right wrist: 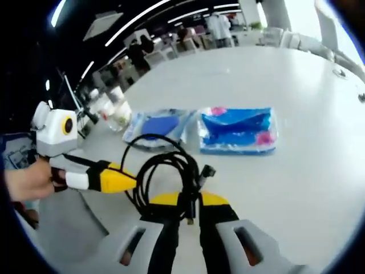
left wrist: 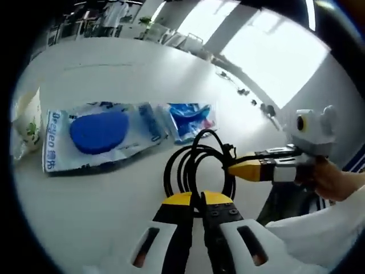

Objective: Arrange the tabletop items into an orderly group along one side of the table until the central work area is clear of visible clutter.

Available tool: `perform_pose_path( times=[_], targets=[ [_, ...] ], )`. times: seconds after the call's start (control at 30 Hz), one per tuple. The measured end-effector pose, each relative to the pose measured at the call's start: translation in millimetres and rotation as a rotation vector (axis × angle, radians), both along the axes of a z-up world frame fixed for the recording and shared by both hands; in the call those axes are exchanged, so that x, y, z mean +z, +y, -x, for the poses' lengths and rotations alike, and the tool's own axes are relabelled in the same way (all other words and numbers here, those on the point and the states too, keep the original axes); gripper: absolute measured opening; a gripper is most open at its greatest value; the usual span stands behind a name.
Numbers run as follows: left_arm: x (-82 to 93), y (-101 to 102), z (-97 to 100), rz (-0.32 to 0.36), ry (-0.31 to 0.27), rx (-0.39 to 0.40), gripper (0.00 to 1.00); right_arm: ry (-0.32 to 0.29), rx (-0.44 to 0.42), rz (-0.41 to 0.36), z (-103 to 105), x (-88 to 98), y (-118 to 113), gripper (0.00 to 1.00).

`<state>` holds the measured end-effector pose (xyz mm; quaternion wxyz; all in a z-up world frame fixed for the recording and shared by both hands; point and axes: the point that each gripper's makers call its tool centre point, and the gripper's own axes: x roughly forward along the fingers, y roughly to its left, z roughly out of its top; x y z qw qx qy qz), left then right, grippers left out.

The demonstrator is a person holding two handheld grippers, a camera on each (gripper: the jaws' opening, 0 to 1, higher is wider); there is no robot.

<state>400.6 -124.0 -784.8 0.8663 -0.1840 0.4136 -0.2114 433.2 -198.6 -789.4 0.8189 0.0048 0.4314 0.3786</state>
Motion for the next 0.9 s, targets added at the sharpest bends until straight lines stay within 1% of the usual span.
perform_pose_path(
  times=[0.1, 0.2, 0.33, 0.5, 0.9],
  targets=[
    [2.3, -14.7, -11.0, -0.008, -0.006, -0.039, 0.0, 0.002, -0.027, 0.013, -9.0, -3.0, -14.7, 0.08],
    [2.3, -25.6, -19.6, 0.002, -0.007, -0.057, 0.0, 0.008, -0.05, 0.013, -14.7, -3.3, -25.2, 0.08],
    [0.3, -35.3, -24.2, 0.016, -0.003, -0.066, 0.0, 0.001, -0.058, 0.022, -19.8, -2.4, -34.2, 0.08],
    [-2.7, -42.1, -28.9, 0.044, 0.007, -0.05, 0.0, 0.001, -0.064, 0.031, -25.8, -4.4, -41.3, 0.08],
    [-5.0, -49.2, -39.9, 0.093, 0.02, -0.01, 0.0, 0.002, -0.058, 0.038, -38.6, -5.3, -49.7, 0.08]
  ],
)
